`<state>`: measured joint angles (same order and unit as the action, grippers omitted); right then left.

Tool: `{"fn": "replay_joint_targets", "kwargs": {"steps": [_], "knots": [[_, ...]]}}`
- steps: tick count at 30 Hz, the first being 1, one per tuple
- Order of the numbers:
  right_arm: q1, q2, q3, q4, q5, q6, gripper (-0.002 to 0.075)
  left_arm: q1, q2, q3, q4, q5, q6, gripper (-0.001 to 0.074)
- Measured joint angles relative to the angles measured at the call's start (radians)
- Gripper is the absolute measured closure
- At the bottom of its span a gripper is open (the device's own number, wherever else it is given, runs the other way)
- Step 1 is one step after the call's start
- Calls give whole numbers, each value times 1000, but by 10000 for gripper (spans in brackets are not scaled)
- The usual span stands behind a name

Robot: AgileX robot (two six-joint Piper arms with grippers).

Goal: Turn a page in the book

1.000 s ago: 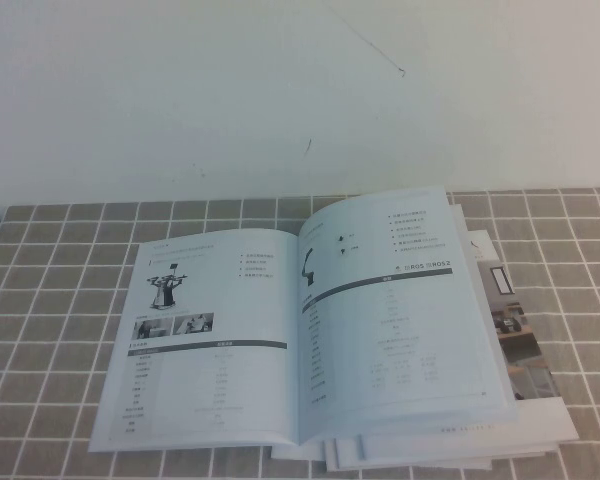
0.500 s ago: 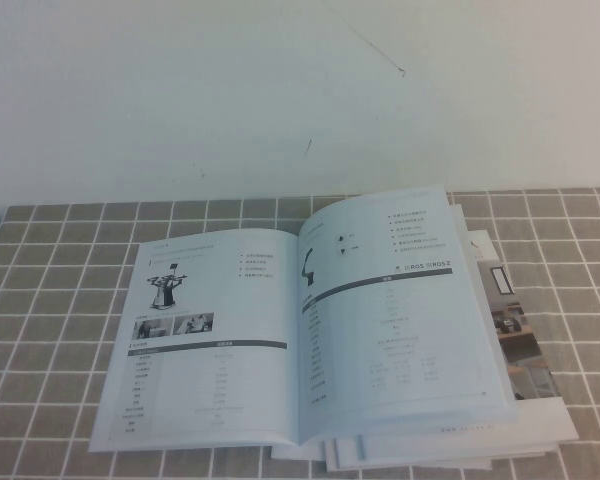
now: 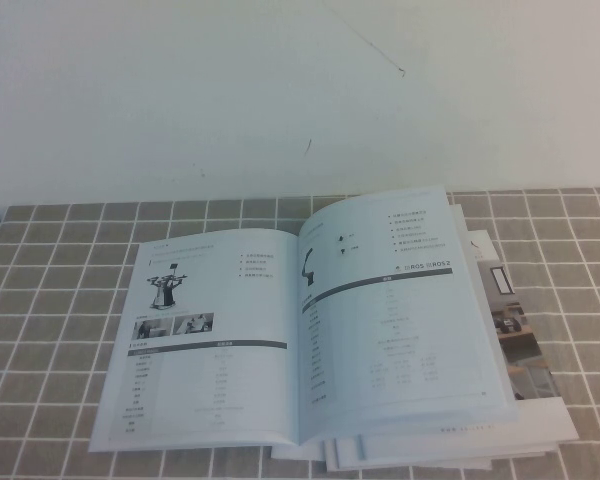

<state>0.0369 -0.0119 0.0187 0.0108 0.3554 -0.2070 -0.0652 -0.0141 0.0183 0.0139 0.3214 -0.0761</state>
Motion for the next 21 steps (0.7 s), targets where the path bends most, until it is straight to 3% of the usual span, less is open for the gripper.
{"fn": "replay_joint_targets", "kwargs": {"steps": [21], "knots": [[0, 0, 2, 0, -28, 0, 729, 0, 0, 4, 0, -60, 0, 738]]}}
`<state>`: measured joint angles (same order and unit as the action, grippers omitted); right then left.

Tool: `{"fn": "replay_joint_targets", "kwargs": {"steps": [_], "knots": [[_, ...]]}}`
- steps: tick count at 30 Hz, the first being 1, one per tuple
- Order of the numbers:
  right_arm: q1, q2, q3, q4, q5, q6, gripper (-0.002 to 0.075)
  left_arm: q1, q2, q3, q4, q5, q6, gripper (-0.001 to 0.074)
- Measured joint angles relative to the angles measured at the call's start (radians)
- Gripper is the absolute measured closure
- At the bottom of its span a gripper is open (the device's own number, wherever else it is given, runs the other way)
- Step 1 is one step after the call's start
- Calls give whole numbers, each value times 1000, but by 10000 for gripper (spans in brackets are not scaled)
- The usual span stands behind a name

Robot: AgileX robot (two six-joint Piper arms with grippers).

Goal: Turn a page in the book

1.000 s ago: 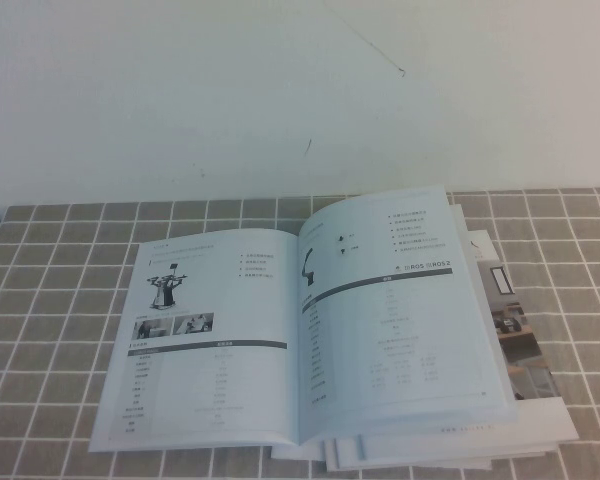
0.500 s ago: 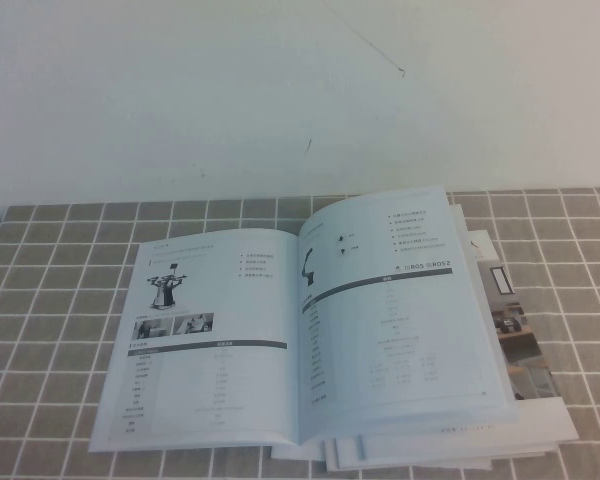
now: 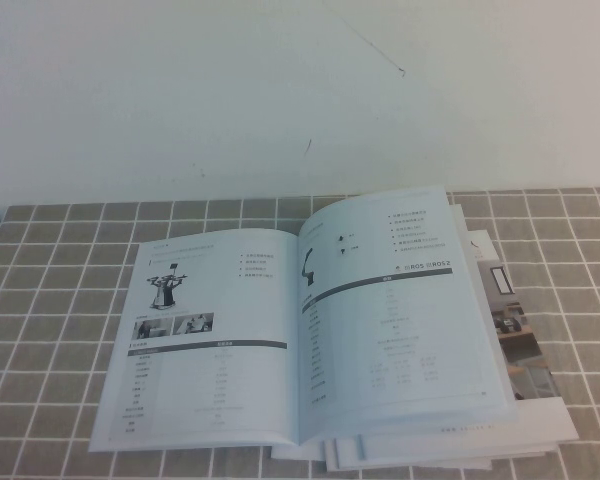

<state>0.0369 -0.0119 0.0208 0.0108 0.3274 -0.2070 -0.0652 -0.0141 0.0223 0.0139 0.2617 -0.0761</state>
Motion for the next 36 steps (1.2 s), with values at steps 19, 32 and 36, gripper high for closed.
{"fn": "replay_joint_targets", "kwargs": {"steps": [19, 32, 36], "knots": [[0, 0, 9, -2, -905, 0, 729, 0, 0, 0, 3, -1026, 0, 738], [0, 0, -68, 3, -841, -14, 729, 0, 0, -164, -14, -616, -4, 738], [0, 0, -231, 7, -558, -6, 729, 0, 15, -345, -14, -306, -4, 738]]}}
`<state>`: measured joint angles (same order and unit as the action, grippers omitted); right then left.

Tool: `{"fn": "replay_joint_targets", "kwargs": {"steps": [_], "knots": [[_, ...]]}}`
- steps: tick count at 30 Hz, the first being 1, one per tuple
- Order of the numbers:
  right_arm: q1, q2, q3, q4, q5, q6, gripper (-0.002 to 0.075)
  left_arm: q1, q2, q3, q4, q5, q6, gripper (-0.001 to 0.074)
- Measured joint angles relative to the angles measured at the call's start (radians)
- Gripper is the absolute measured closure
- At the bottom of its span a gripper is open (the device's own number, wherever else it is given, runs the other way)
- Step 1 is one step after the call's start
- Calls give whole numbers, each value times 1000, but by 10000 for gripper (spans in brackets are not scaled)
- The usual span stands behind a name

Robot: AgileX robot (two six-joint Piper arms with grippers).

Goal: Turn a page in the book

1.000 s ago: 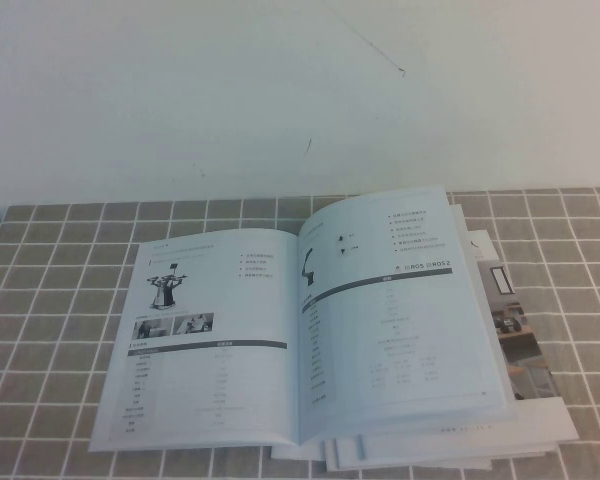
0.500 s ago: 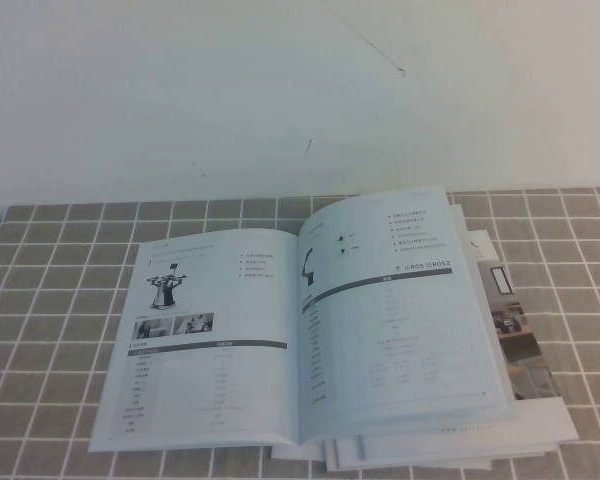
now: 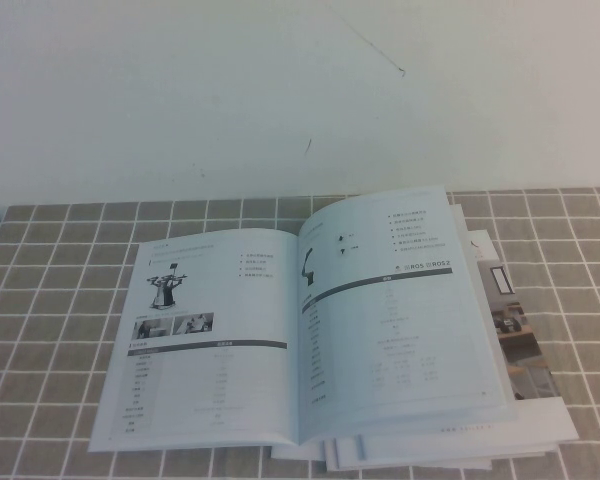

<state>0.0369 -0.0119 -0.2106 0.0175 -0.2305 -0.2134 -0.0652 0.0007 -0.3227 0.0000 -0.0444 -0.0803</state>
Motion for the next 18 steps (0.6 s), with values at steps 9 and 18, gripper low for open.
{"fn": "replay_joint_targets", "kwargs": {"steps": [9, 18], "knots": [[0, 278, -367, 144, 622, 79, 729, -4, 315, -190, -54, 299, -8, 738], [0, 705, -544, 386, 902, -253, 729, -6, 748, -304, -227, 434, 118, 738]]}}
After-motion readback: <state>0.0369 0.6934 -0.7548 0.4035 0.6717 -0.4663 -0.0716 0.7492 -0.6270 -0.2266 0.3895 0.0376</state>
